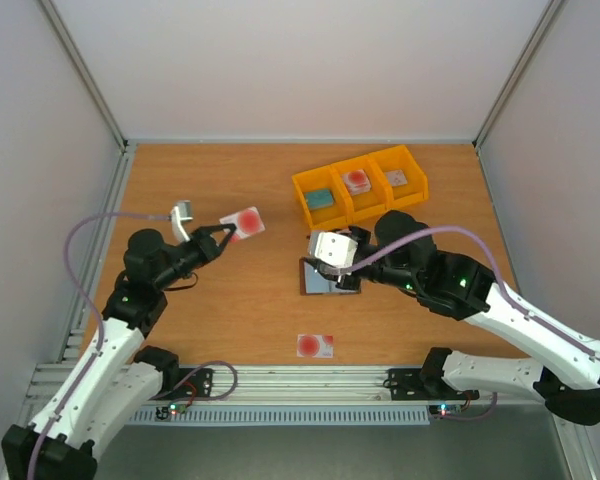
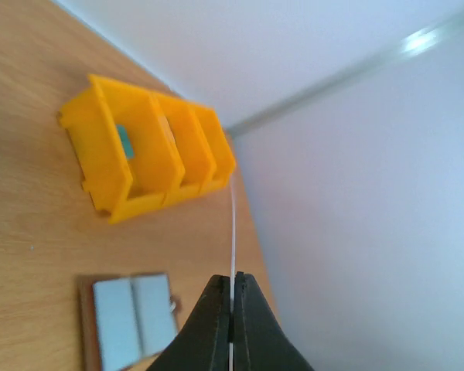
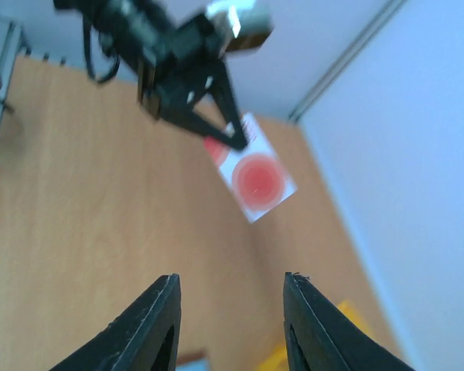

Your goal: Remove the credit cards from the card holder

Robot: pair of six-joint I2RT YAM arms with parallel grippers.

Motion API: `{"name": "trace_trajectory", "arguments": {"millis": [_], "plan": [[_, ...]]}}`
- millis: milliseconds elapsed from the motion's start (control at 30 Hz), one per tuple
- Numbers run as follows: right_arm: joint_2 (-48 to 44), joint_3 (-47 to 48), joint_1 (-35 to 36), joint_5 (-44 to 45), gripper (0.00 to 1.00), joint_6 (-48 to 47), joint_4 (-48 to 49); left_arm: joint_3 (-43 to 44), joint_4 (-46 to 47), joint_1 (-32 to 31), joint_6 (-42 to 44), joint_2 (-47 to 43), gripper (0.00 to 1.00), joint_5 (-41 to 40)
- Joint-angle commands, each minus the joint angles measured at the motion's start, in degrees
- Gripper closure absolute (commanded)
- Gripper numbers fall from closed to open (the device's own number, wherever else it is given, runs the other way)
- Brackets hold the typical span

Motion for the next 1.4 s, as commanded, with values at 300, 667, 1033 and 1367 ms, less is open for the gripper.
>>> {"name": "trace_trajectory", "arguments": {"millis": [300,667,1033,1367], "plan": [[13.68,-3.63,3.96,-7.86,0.49,-42.03,36.73,0.73,-3.96,11.69,-33.77,-9.98,1.00,-8.49],[31.03,3.67,4.16,-3.18,0.54,-56.42,50.88,-2.46,2.57,14.57,-44.41,-13.72,1.00,-7.17],[38.02,10.95,2.92,1.05,0.67,-60.69,43.73,-3.48,1.91,14.58,-45.70,-12.85,1.00,-6.15],[41.18,13.05,0.87,2.01,0.78,-63.84,43.35,-3.24,2.95,14.57,-45.48,-12.46,1.00,-5.81]]}}
